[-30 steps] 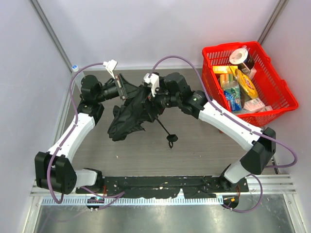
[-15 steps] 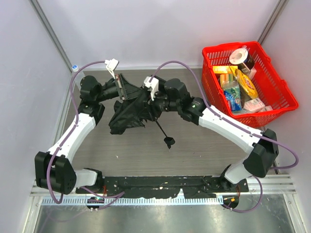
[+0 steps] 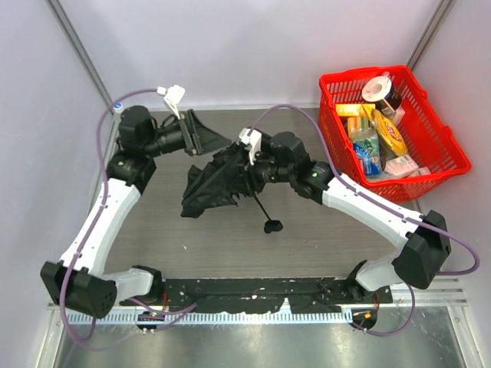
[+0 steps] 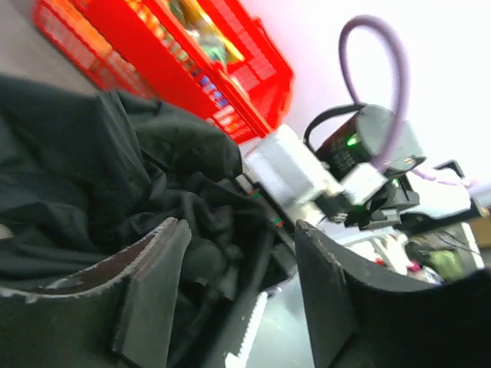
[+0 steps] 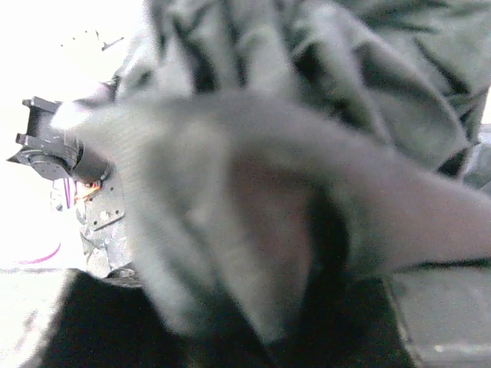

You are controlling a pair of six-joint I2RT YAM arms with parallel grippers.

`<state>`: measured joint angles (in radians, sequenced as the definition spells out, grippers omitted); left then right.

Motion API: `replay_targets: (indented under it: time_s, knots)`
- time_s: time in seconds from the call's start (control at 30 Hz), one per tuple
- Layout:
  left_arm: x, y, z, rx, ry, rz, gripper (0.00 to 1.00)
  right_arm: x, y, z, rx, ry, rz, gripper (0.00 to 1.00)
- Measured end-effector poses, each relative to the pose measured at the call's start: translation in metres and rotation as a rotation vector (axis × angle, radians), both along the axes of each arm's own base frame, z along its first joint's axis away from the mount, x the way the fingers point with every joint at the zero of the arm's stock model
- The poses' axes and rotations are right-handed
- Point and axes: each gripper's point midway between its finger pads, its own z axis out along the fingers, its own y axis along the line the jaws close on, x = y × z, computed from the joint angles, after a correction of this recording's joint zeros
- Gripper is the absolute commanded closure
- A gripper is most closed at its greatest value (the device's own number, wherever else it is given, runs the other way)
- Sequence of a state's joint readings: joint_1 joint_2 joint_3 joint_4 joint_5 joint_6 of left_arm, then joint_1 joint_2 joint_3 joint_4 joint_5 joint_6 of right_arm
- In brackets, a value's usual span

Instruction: Put away the umbrella

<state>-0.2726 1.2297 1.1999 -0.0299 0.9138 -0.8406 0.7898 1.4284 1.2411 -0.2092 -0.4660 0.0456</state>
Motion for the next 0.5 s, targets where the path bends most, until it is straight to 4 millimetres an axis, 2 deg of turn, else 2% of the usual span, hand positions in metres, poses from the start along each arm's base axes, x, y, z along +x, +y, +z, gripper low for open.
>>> replay_targets:
  time_s: [0.13, 0.17, 0.3, 0.4, 0.43, 0.5]
  knots:
    - [0.009, 0.028, 0.037, 0.092, -0.115, 0.210, 0.31, 0.002, -0.013, -0.017, -0.027, 0.052, -0.028, 0.99]
    - [0.013, 0.042, 0.046, 0.127, -0.158, 0.310, 0.31, 0.003, -0.015, -0.020, -0.036, 0.064, -0.037, 0.99]
    - [0.011, 0.089, 0.053, 0.245, -0.215, 0.578, 0.34, 0.021, -0.030, -0.024, -0.076, 0.066, -0.125, 0.99]
    - [0.010, 0.109, 0.045, 0.315, -0.208, 0.671, 0.35, 0.053, -0.047, -0.018, -0.165, -0.002, -0.259, 0.99]
    - [0.009, 0.114, 0.043, 0.332, -0.207, 0.690, 0.35, 0.072, -0.054, -0.013, -0.216, -0.041, -0.323, 0.99]
    - [0.009, 0.119, 0.036, 0.361, -0.198, 0.713, 0.35, 0.121, -0.066, 0.010, -0.303, -0.168, -0.460, 0.99]
